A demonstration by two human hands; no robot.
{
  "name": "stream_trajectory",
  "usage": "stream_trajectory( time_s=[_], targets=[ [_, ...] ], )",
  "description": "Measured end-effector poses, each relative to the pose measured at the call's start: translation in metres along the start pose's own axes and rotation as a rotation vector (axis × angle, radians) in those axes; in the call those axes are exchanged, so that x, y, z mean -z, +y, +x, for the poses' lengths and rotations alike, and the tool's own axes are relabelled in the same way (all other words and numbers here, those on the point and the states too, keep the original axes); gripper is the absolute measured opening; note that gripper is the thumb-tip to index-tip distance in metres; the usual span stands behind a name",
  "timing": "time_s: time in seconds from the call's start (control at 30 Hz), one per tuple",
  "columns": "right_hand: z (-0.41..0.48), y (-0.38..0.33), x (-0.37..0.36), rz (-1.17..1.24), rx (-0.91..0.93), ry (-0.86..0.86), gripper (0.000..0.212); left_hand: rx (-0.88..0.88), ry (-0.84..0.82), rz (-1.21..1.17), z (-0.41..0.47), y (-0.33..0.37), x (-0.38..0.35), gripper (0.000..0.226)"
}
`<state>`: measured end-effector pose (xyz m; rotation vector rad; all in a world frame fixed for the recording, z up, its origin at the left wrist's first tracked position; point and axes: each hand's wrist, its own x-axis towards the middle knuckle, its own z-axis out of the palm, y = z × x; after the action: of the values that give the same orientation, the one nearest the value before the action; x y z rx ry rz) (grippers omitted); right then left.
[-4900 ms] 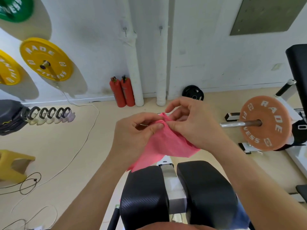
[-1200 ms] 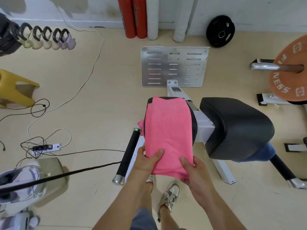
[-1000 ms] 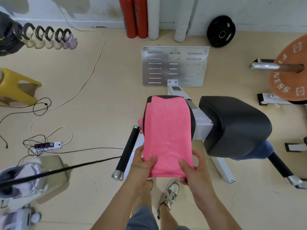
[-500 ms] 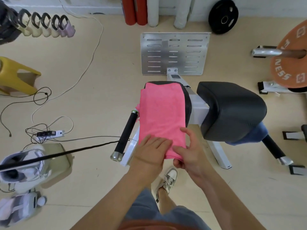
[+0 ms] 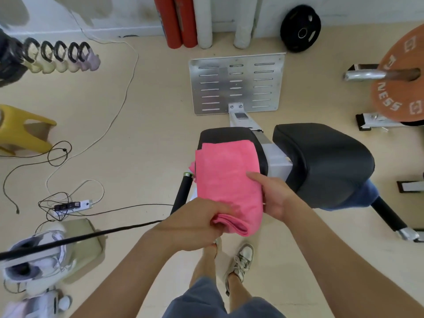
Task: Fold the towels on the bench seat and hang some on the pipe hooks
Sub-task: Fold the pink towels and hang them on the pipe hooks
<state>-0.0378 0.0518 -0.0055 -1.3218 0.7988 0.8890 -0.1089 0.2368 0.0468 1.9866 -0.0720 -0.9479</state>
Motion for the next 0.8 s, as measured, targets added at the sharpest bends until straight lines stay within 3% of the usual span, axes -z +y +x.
stream_trajectory(
  time_s=[0.07,0.2,0.3,0.43,0.67,0.73,0.8],
  targets=[
    [0.000,-0.001,-0.004,-0.038,0.040,-0.008,0.038,0.005,-0.013,-0.060,0.002,0.009,0.006,0.017],
    [-0.019,-0.027,-0.023,-0.205,0.240,0.018,0.006,-0.075,0.049,0.038,0.005,0.034,0.031,0.032],
    [-0.047,-0.056,-0.035,-0.345,0.438,0.008,0.020,-0.118,0.172,-0.062,-0.002,0.047,0.063,0.020],
    [-0.108,-0.084,-0.045,-0.455,0.646,-0.038,0.018,-0.215,0.357,-0.024,-0.021,0.075,0.103,0.017],
    [-0.202,-0.092,-0.059,-0.599,0.937,-0.130,0.045,-0.469,0.431,-0.182,-0.076,0.119,0.133,0.008],
    [-0.223,-0.085,-0.059,-0.605,0.983,-0.170,0.054,-0.525,0.487,-0.235,-0.090,0.122,0.133,0.017],
    [-0.239,-0.076,-0.058,-0.638,1.014,-0.210,0.057,-0.571,0.424,-0.264,-0.103,0.120,0.134,0.035]
  ],
)
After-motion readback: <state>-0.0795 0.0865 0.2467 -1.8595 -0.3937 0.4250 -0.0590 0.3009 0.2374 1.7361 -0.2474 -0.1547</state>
